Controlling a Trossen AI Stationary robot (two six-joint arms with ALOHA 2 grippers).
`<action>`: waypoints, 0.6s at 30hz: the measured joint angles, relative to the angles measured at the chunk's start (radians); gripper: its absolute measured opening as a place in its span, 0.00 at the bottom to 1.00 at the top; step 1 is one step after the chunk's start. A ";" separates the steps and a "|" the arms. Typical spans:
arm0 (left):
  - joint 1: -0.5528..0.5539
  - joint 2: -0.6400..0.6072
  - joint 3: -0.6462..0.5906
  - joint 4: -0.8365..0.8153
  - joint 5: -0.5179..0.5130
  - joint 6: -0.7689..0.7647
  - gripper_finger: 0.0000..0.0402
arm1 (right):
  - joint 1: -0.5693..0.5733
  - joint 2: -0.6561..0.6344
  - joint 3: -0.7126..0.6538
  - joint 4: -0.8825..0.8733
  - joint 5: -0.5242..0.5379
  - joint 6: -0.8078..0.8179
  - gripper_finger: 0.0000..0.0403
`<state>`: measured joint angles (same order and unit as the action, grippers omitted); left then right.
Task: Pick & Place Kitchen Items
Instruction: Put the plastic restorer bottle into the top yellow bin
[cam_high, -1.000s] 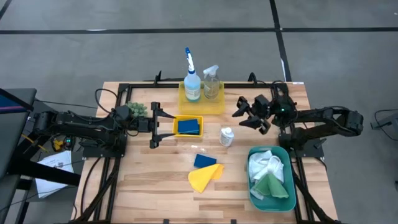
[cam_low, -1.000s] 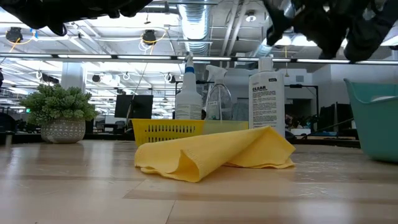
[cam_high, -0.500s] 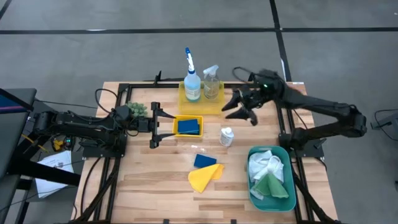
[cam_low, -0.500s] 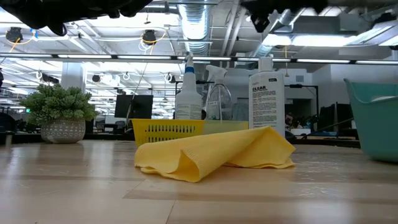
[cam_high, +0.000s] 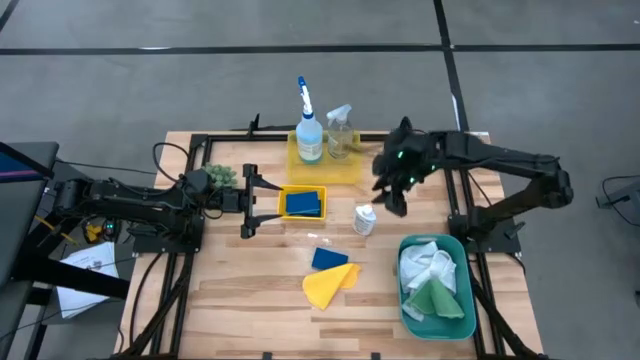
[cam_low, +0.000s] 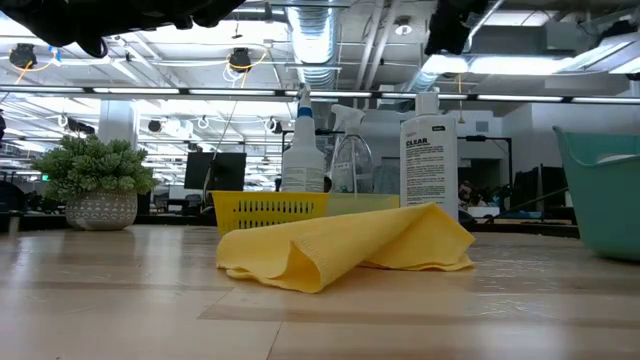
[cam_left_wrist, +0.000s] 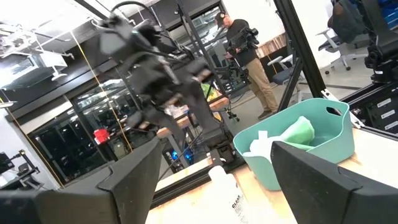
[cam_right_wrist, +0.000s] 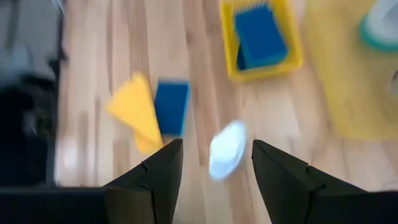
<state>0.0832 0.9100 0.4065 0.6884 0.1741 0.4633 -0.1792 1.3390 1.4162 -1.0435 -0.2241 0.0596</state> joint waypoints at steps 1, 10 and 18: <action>0.000 0.000 0.000 0.000 0.000 0.000 0.74 | 0.027 0.013 0.000 -0.022 0.022 -0.008 0.46; 0.000 0.000 0.000 0.000 0.000 0.000 0.74 | 0.201 0.122 0.000 -0.042 0.156 -0.113 0.46; 0.000 0.000 0.000 0.000 0.000 0.000 0.74 | 0.238 0.187 0.000 -0.032 0.280 -0.246 0.45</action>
<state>0.0830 0.9100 0.4065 0.6880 0.1738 0.4629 0.0589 1.5259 1.4162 -1.0755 0.0563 -0.1860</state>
